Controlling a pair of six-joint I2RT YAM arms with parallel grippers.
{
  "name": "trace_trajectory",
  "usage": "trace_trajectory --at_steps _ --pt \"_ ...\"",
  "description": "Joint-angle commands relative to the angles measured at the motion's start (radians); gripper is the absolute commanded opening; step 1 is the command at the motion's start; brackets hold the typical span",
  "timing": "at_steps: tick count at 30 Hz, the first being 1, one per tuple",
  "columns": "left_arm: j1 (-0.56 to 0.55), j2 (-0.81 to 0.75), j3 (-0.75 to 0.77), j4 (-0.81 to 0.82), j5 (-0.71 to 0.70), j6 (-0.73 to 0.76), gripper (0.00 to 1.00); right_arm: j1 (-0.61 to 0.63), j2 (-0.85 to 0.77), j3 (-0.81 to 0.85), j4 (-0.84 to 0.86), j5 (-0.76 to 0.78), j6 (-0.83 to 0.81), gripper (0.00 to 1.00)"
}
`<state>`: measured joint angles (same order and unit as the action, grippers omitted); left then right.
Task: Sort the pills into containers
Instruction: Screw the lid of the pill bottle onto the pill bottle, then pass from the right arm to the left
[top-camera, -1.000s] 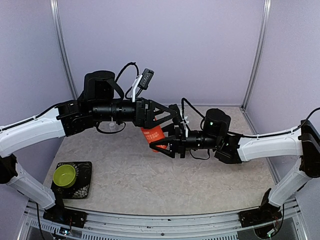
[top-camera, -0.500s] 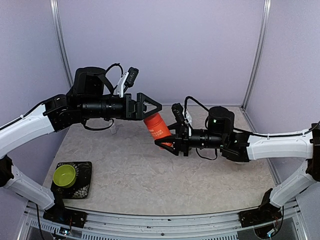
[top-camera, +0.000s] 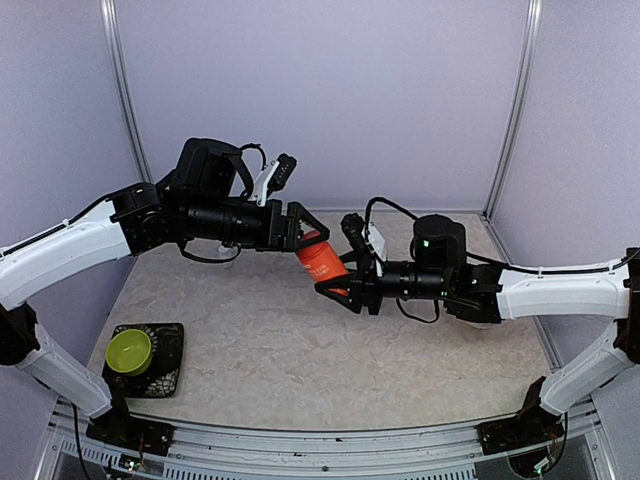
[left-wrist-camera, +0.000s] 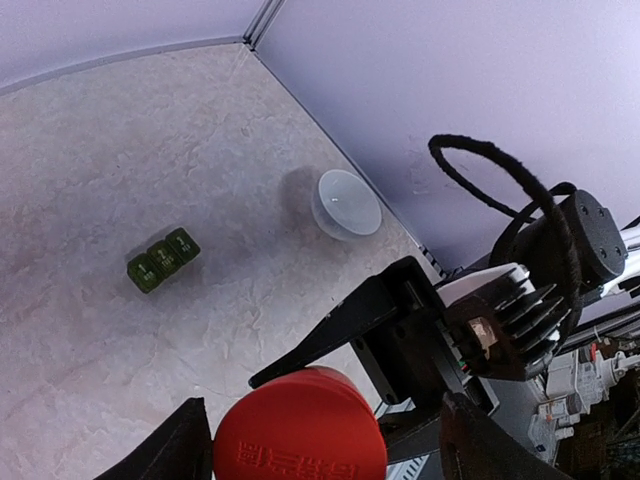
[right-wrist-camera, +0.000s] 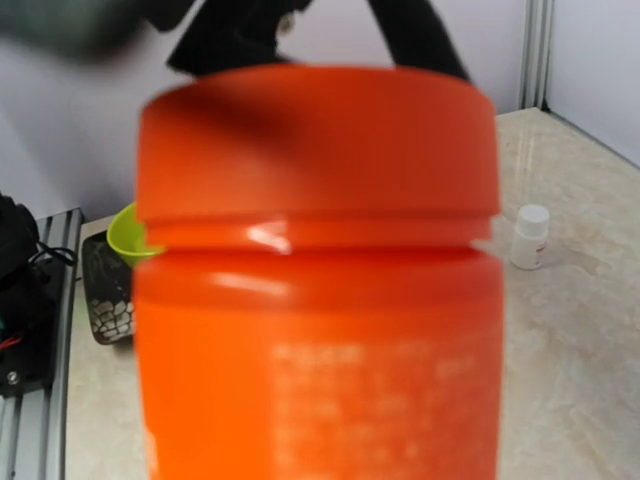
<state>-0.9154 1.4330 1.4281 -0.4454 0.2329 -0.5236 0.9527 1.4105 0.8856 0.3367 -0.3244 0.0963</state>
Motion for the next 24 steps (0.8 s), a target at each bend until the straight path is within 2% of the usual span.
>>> trace_trajectory --at_steps 1,5,11,16,24 --pt "0.001 0.017 0.030 -0.029 0.024 -0.002 0.70 -0.003 -0.044 0.028 0.015 0.027 -0.025 0.01" --pt "0.003 0.019 0.037 -0.033 0.017 -0.002 0.62 -0.001 -0.052 0.022 0.017 0.032 -0.031 0.01" --pt "0.004 0.010 0.034 -0.017 0.023 -0.004 0.42 -0.001 -0.053 0.022 0.012 0.040 -0.037 0.01" --pt "0.003 0.015 0.026 0.008 0.075 0.022 0.33 -0.003 -0.052 0.021 0.012 0.020 -0.026 0.01" --pt "-0.026 0.000 0.018 0.035 0.236 0.219 0.24 -0.098 -0.102 -0.048 0.165 -0.312 0.208 0.01"
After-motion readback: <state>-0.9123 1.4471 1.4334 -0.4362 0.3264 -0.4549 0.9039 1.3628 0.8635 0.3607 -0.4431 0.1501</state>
